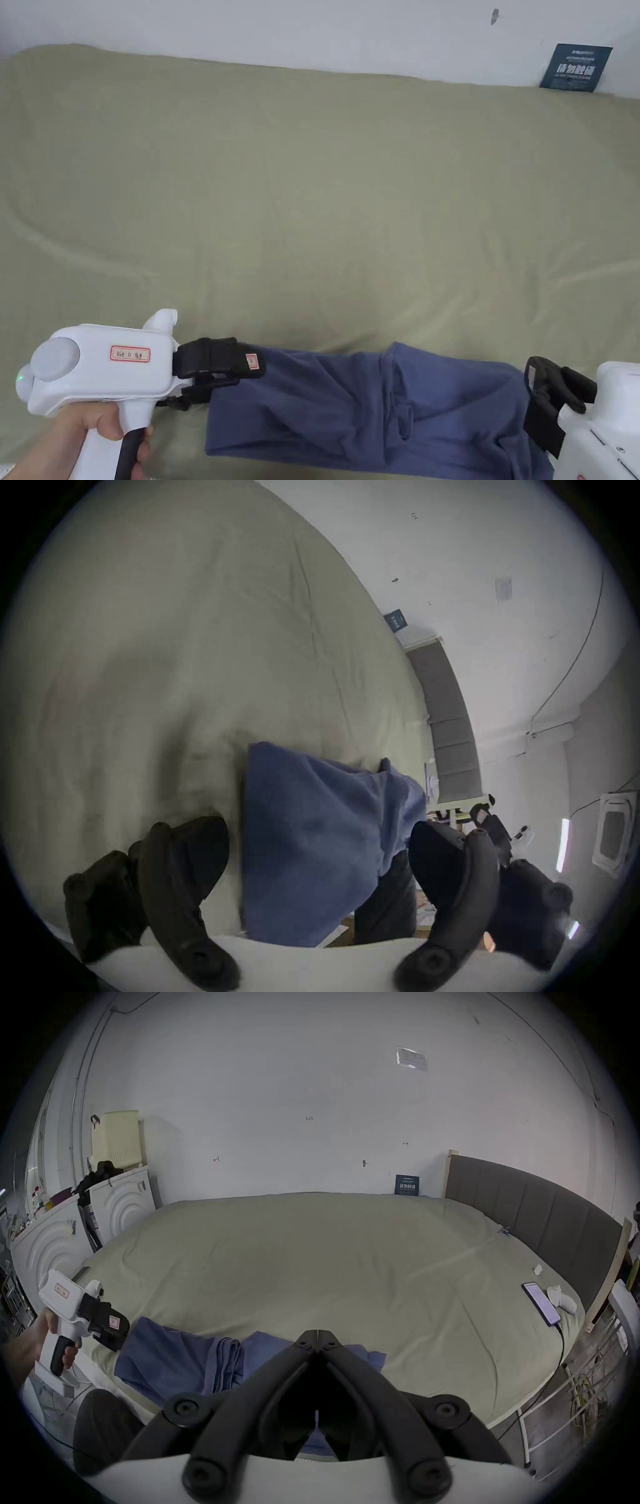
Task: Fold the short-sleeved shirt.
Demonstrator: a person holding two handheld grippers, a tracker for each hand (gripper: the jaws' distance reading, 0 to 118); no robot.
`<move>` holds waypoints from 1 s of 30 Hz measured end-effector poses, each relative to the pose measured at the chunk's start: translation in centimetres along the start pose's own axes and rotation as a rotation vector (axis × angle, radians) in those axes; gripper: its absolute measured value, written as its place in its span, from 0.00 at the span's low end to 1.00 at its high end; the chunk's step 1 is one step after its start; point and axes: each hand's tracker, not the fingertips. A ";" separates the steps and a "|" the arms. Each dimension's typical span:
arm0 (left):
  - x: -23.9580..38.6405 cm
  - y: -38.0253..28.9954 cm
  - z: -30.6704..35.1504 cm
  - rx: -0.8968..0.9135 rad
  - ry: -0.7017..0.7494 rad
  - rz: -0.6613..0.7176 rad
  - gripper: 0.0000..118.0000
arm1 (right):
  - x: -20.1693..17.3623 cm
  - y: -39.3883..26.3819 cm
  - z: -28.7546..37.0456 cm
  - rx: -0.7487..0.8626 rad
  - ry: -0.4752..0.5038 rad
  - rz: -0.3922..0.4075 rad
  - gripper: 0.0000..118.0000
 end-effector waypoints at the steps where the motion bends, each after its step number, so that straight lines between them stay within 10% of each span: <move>1: 0.3 -0.2 -0.5 -0.012 0.001 -0.005 0.88 | 0.1 0.1 0.0 0.000 0.001 -0.004 0.00; 2: 0.8 -0.4 -0.9 -0.024 0.019 -0.024 0.72 | 0.2 0.2 0.0 0.001 0.000 -0.007 0.00; 4: -0.2 0.2 -0.9 -0.038 0.092 -0.064 0.07 | 0.4 0.1 0.0 0.007 -0.004 -0.007 0.00; 12: 1.8 0.0 2.6 0.069 0.150 -0.077 0.07 | 1.8 0.6 0.8 0.041 -0.011 -0.020 0.00; 21: 6.3 0.0 13.0 0.281 0.561 -0.150 0.07 | 2.2 3.5 0.6 0.132 0.013 0.018 0.00; 30: 13.5 -1.8 7.1 0.161 0.549 -0.279 0.07 | 2.5 2.6 1.0 0.135 0.034 -0.009 0.00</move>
